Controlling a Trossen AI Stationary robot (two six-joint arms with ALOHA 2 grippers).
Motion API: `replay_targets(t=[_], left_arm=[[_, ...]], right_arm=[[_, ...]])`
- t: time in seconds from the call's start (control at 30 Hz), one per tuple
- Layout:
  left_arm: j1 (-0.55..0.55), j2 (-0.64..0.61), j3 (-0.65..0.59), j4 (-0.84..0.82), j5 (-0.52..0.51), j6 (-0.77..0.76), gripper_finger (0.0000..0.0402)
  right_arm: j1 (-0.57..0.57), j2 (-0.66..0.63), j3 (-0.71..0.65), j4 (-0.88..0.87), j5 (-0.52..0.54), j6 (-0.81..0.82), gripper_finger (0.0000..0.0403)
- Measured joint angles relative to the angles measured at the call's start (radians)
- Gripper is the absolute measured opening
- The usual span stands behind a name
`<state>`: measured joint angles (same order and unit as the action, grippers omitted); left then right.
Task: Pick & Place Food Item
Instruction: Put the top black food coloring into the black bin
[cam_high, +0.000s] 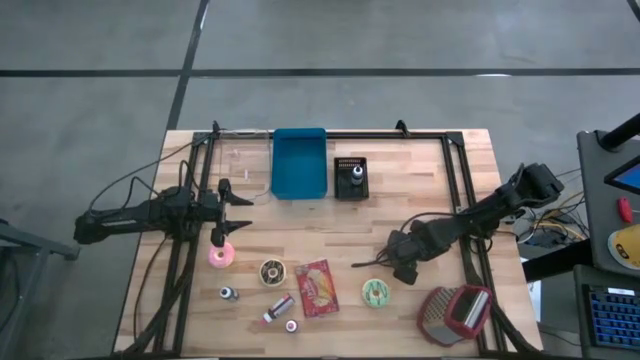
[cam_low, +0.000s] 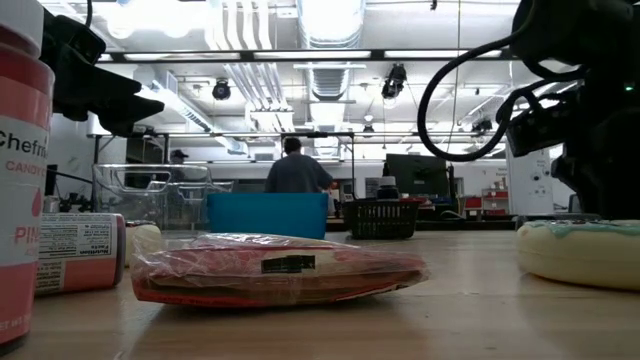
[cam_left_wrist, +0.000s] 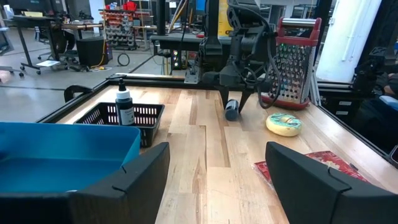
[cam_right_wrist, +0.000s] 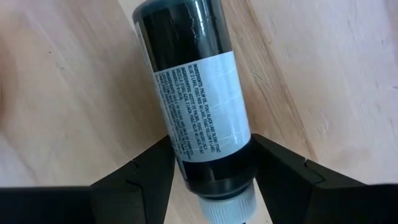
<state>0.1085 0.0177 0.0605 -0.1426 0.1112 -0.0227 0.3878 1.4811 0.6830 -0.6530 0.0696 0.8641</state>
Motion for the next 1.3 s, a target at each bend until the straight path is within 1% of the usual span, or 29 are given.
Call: replay_targets(t=[0.17,0.4,0.5,0.7,0.83,0.97,1.07,1.17,1.3], left_arm=[[0.0,0.0,0.0,0.0,0.0,0.0,0.0273],[0.0,0.0,0.0,0.0,0.0,0.0,0.0273],[0.0,0.0,0.0,0.0,0.0,0.0,0.0273],[0.0,0.0,0.0,0.0,0.0,0.0,0.0273],[0.0,0.0,0.0,0.0,0.0,0.0,0.0273],[0.0,0.0,0.0,0.0,0.0,0.0,0.0273],[0.0,0.0,0.0,0.0,0.0,0.0,0.0273],[0.0,0.0,0.0,0.0,-0.001,0.0,0.0273],[0.0,-0.001,0.0,0.0,-0.001,0.0,0.0273]], right_arm=[[-0.004,0.0,-0.001,0.006,0.011,0.0,0.0192],[-0.027,0.001,-0.002,0.082,0.036,0.012,0.0155],[-0.041,0.002,-0.002,0.111,0.043,-0.011,0.0147],[-0.091,0.002,-0.002,0.219,0.091,-0.062,0.0149],[-0.146,0.002,-0.002,0.31,0.113,-0.074,0.0149],[-0.203,0.002,-0.002,0.395,0.134,-0.169,0.015],[-0.241,0.023,-0.001,0.474,0.143,-0.241,0.015],[-0.273,0.076,0.006,0.569,0.137,-0.285,0.0152],[-0.303,0.177,0.073,0.582,0.099,-0.329,0.0161]])
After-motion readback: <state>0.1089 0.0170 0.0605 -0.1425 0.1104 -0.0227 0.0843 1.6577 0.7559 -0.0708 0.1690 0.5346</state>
